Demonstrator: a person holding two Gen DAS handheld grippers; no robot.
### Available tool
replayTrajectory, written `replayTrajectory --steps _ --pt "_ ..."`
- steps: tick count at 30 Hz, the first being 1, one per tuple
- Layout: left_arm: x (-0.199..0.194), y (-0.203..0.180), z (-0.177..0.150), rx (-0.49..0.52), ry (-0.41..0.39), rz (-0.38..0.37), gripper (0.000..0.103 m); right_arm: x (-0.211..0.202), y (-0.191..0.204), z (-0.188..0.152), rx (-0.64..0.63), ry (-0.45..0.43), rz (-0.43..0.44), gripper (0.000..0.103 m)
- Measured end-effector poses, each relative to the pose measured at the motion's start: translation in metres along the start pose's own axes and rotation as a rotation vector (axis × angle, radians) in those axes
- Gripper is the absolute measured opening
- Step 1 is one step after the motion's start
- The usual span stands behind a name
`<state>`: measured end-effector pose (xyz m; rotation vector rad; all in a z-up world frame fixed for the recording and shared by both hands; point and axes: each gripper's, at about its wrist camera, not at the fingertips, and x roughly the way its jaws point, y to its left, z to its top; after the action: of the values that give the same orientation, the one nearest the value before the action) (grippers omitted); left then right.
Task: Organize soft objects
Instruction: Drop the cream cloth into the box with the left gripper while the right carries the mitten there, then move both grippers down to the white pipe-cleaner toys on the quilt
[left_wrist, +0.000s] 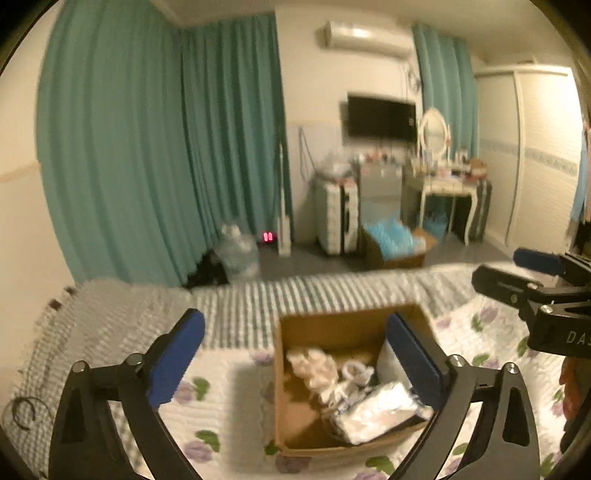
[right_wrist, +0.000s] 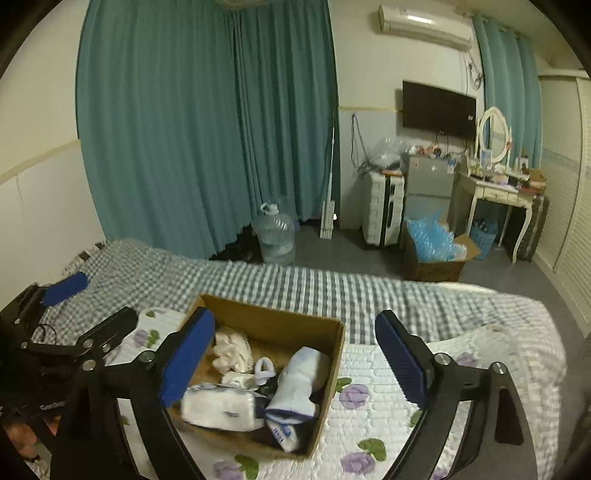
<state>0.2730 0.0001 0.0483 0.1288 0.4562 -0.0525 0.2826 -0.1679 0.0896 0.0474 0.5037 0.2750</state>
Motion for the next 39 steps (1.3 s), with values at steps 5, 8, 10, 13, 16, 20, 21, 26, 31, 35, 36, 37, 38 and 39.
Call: replayTrajectory --steps 5,8,10,13,16,20,21,26,31,35,36,37,38,39 --pt "-0.076 0.015 0.02 -0.002 -0.118 0.014 0.102 -0.066 0.026 0.021 -0.026 -0.046 -0.006 0.092" --pt "-0.111 0.024 0.026 -0.018 -0.158 0.023 0.103 -0.107 0.047 0.034 -0.055 -0.094 -0.034 0.101" --pt "-0.136 0.031 0.031 -0.029 -0.18 0.04 0.103 -0.13 0.059 0.04 -0.078 -0.116 -0.041 0.103" --pt "-0.17 0.045 0.034 -0.055 -0.221 0.035 0.103 -0.165 0.076 0.043 -0.1 -0.165 -0.044 0.103" --pt "-0.198 0.055 0.034 -0.067 -0.249 0.031 0.103 -0.187 0.088 0.039 -0.113 -0.17 -0.022 0.103" --pt "-0.222 0.063 0.021 -0.05 -0.26 0.064 0.103 -0.201 0.101 0.02 -0.139 -0.156 -0.016 0.103" --pt "-0.227 0.062 0.016 -0.044 -0.264 0.068 0.103 -0.201 0.104 0.012 -0.145 -0.148 -0.015 0.103" --pt "-0.224 0.07 -0.015 -0.044 -0.224 0.076 0.103 -0.187 0.106 -0.029 -0.131 -0.103 0.014 0.103" --pt "-0.199 0.079 -0.058 -0.053 -0.122 0.057 0.103 -0.156 0.113 -0.077 -0.181 -0.048 0.0 0.103" --pt "-0.171 0.085 -0.091 -0.07 -0.042 0.057 0.103 -0.121 0.12 -0.107 -0.21 -0.014 -0.001 0.103" --pt "-0.16 0.086 -0.1 -0.085 -0.019 0.053 0.103 -0.114 0.12 -0.112 -0.213 -0.005 0.004 0.103" --pt "-0.152 0.088 -0.107 -0.097 0.0 0.048 0.103 -0.104 0.121 -0.116 -0.214 0.013 0.014 0.103" --pt "-0.139 0.089 -0.116 -0.11 0.032 0.045 0.103 -0.095 0.123 -0.12 -0.212 0.027 0.02 0.103" --pt "-0.128 0.088 -0.122 -0.116 0.06 0.047 0.103 -0.086 0.124 -0.125 -0.209 0.041 0.029 0.103"
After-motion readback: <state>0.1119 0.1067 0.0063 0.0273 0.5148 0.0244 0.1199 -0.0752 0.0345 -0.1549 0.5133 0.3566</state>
